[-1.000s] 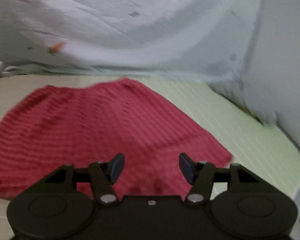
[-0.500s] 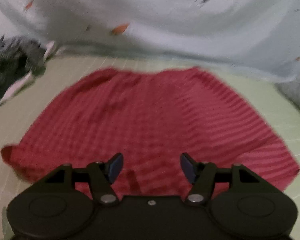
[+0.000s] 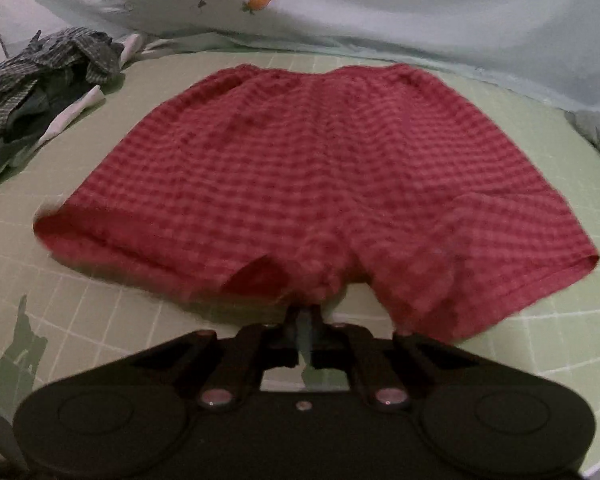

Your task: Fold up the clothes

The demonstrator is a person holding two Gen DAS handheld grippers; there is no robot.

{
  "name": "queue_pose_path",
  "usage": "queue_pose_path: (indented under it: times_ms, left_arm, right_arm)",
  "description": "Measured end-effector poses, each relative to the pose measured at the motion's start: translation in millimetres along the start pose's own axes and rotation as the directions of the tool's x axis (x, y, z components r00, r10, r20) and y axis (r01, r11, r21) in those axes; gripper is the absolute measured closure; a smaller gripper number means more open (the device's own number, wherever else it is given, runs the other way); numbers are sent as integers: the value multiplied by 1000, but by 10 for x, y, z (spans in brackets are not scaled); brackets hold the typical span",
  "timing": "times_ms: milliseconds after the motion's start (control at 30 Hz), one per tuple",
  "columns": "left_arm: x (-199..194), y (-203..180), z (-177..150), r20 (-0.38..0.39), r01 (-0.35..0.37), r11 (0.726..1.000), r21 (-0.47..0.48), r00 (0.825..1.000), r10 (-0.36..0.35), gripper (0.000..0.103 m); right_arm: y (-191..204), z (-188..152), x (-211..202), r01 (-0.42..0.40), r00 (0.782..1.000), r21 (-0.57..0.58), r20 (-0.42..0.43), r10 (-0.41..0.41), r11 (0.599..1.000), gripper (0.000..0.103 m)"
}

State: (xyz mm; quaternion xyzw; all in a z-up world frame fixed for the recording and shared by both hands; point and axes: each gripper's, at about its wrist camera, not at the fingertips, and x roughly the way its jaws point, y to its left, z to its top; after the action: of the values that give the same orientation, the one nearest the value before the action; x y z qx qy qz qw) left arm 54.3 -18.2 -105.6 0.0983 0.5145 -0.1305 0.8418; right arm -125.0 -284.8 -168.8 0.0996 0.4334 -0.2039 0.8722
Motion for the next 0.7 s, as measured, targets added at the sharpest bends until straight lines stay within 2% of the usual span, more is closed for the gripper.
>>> queue_pose_path:
  times_ms: [33,67,100,167,267,333,433,533,633,667,700]
  left_arm:
    - [11,-22,0,-3,4,1000,4,1000,-4,15]
    - [18,-43,2,-5,8,1000,10,1000,-8,15]
    - [21,-65,6,-5,13,1000,19,1000,-13,15]
    - [17,-126,-1,-4,18,999,35,1000,-18,15]
    - [13,-175,2,-1,18,998,64,1000,-18,15]
    - [-6,-193,6,7,10,997,80,1000,-10,15]
    - [-43,-185,20,21,-5,996,87,1000,3,15]
    - [-52,-171,29,22,-14,998,67,1000,13,14]
    - [-35,-199,54,12,-11,999,38,1000,10,14]
    - [-33,-220,62,10,-7,1000,30,1000,7,14]
    - [-34,-252,70,7,-2,1000,27,1000,2,14]
  right_arm:
    - [-8,34,-38,2,1000,1,21,-2,1000,87]
    - [-8,73,-91,0,999,8,50,0,1000,72]
    - [-6,118,-133,-4,997,19,81,2,1000,60]
    - [9,212,-159,-21,992,35,128,16,999,57]
    - [62,315,-31,-30,992,37,120,26,999,53]
    - [121,317,127,-25,997,28,76,23,999,52]
    - [176,212,376,-49,995,9,-83,50,999,51]
    - [214,144,284,-91,992,-58,-93,85,994,50]
    - [84,166,109,-102,994,-49,-32,101,994,48]
    - [20,188,50,-92,996,-45,-5,92,995,46]
    - [-72,215,-13,-68,997,-29,28,69,997,39]
